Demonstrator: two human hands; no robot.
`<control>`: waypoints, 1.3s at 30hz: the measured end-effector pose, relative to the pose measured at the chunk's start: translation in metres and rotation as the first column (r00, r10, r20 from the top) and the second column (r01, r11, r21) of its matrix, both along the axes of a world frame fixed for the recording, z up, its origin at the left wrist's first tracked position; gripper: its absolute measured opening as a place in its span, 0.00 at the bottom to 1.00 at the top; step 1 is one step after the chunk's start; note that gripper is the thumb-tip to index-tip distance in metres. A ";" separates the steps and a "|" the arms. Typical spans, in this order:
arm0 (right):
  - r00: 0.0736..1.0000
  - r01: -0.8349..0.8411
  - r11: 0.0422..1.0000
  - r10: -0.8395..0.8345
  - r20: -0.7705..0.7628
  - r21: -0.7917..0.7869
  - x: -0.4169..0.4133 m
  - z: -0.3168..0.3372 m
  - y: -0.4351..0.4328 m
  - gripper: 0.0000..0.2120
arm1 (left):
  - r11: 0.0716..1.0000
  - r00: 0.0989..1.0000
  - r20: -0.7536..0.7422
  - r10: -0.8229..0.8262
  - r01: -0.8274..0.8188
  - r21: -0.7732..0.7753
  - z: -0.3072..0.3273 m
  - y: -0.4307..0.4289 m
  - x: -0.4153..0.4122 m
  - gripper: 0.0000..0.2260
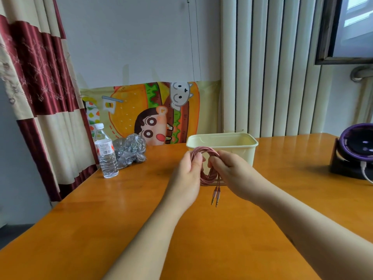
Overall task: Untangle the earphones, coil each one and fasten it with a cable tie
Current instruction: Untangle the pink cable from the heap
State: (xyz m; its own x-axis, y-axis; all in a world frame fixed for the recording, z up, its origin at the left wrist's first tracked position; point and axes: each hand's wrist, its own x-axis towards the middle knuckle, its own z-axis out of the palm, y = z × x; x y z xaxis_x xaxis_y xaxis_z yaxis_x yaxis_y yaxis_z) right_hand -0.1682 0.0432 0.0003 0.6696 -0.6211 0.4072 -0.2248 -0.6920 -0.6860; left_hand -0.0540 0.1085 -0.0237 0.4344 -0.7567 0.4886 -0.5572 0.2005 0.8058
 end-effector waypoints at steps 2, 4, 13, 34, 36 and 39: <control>0.998 0.023 0.999 -0.025 0.052 0.030 0.004 -0.005 -0.001 0.15 | 0.999 1.000 0.016 0.020 -0.020 0.034 -0.003 -0.003 -0.006 0.13; 0.995 0.037 0.996 -0.044 0.092 0.078 0.005 -0.010 -0.002 0.15 | 0.994 0.999 0.000 -0.046 0.046 0.098 -0.006 -0.005 -0.005 0.15; 0.990 0.001 0.939 -0.049 0.131 0.344 0.008 -0.027 -0.009 0.16 | 0.883 0.914 0.174 -0.365 0.282 0.374 0.007 0.006 0.003 0.06; 0.987 -0.104 0.863 0.028 0.159 0.494 0.011 -0.033 -0.020 0.13 | 0.871 0.912 0.275 -0.306 0.151 0.468 -0.016 -0.004 0.030 0.10; 0.987 -0.120 0.858 0.050 0.153 0.500 0.016 -0.035 -0.023 0.12 | 0.880 0.916 0.255 -0.310 0.175 0.441 -0.020 -0.005 0.035 0.09; 0.985 -0.151 0.837 0.080 0.155 0.525 0.026 -0.038 -0.028 0.12 | 0.894 0.928 0.206 -0.312 0.213 0.393 -0.027 -0.003 0.047 0.08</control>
